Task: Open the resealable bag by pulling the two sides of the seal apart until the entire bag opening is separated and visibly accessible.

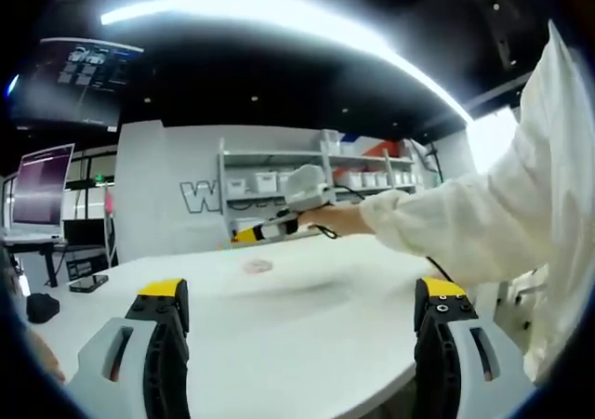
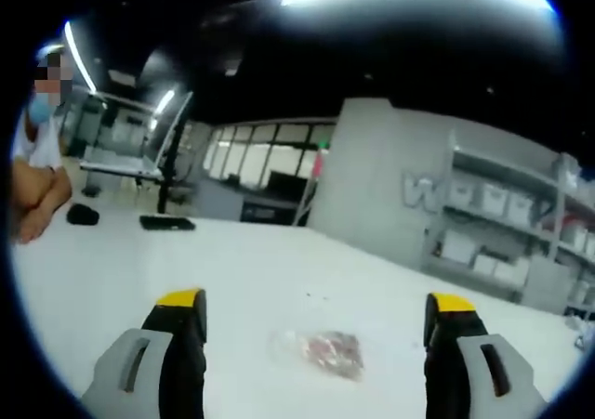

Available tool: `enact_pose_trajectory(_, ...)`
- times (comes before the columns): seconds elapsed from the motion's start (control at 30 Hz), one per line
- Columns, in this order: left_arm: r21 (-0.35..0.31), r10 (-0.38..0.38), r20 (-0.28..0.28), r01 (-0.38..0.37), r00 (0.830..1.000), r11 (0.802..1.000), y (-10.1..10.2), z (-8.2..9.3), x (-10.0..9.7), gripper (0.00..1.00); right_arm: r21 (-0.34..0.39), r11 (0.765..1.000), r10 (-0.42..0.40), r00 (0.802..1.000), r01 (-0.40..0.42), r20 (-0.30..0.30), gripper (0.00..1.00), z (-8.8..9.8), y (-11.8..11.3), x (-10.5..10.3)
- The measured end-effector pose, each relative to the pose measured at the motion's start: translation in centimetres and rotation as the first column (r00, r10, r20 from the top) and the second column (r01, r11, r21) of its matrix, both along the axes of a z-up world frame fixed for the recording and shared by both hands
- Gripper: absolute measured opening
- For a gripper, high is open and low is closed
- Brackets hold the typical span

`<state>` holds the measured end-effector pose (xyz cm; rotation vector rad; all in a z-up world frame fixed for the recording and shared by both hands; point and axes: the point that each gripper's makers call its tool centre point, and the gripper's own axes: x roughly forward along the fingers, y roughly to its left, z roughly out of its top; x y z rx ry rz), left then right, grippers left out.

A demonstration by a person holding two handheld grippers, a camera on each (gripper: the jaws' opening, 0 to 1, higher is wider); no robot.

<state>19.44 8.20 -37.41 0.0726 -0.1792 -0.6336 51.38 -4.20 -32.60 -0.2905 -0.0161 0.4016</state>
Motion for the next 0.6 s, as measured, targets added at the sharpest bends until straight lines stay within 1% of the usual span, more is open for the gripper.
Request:
enact_pose_trajectory(0.17,0.002,-0.003,-0.003,0.003,1.0,1.0,-0.2,-0.1,0.0,0.99,0.015,1.0,0.002,1.0,-0.002,0.007,0.98,0.4,-0.5,-0.5)
enact_pose_trajectory(0.33,0.0,-0.004,0.0,0.004,1.0,1.0,-0.3,0.0,0.0,0.99,-0.003,1.0,0.019,0.999,-0.019,0.03,0.96,0.8,-0.3,-1.3)
enact_pose_trajectory(0.6,0.004,-0.006,0.001,0.006,1.0,1.0,-0.4,0.0,-0.1,0.99,-0.008,0.999,0.036,0.999,-0.036,0.021,0.97,0.5,0.0,-1.9)
